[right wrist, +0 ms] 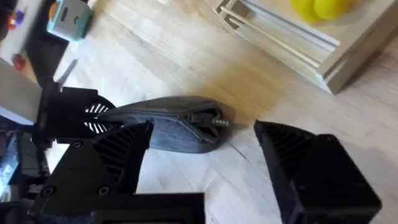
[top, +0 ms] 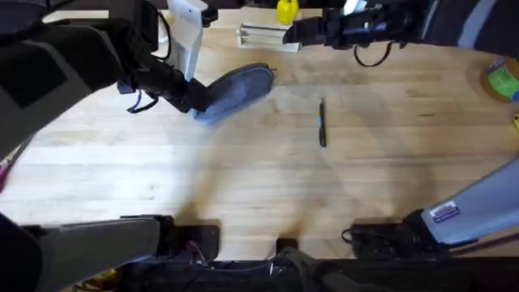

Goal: Unzip the bag, pick up the pens from the table one at a time and place them inside, then zip the bag closed.

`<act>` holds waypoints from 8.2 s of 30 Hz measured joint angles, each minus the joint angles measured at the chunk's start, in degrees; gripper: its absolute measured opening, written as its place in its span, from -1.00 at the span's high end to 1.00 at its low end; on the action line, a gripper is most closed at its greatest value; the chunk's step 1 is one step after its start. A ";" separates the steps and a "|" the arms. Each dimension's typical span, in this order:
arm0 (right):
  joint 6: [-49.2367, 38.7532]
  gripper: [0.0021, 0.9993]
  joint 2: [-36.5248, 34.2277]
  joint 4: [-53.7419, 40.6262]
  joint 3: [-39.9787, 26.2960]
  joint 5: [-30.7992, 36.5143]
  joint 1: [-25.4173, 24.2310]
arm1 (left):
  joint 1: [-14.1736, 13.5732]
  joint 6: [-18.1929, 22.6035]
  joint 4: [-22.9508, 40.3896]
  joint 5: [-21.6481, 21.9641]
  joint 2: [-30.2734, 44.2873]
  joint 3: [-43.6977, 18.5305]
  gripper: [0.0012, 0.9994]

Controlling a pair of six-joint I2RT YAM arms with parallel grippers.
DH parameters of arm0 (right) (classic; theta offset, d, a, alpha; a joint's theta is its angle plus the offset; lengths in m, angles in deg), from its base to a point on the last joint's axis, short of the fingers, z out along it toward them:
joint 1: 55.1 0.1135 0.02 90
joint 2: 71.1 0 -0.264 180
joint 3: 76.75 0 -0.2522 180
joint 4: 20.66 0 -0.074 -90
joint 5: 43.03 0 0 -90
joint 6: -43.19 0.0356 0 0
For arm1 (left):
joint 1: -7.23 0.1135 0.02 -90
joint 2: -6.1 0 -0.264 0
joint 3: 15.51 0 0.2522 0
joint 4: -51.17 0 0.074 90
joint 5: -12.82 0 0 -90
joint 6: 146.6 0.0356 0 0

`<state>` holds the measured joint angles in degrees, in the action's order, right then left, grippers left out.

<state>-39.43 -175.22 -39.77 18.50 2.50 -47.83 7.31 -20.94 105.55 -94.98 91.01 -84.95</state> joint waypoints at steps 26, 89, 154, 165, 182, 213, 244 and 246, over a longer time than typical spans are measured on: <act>6.40 -0.99 -18.63 5.53 -6.66 -14.67 7.31 | 0.00 0.00 0.00 0.00 0.00 0.00 0.92; -3.57 -0.99 -15.34 -26.00 -28.72 6.69 9.34 | 0.00 0.00 0.09 0.00 0.02 0.00 0.92; -5.90 0.94 -19.86 -26.48 -29.07 9.32 13.70 | 0.02 0.00 0.11 0.00 0.02 0.00 0.92; -4.50 0.94 -18.59 -27.85 -31.20 9.38 14.90 | 0.07 0.00 0.07 0.04 0.00 0.00 0.92; 7.87 0.94 -18.50 -23.69 -31.51 15.86 26.51 | 0.22 0.00 0.13 0.29 0.02 0.00 0.92; 10.51 -0.96 -18.19 -23.47 -32.08 27.28 27.87 | 0.37 -0.02 0.31 0.24 0.00 0.00 0.92; -27.18 0.91 -6.18 -32.21 -32.75 25.73 17.24 | 1.28 0.17 0.16 0.22 -0.34 -0.15 -0.99; -29.45 0.94 -6.61 -32.46 -32.75 23.60 17.66 | 2.10 0.17 1.03 0.24 -1.80 -0.25 -0.99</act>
<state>-68.88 -181.84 -72.23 -14.25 26.10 -30.17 9.41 -20.77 106.58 -94.74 89.21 -85.20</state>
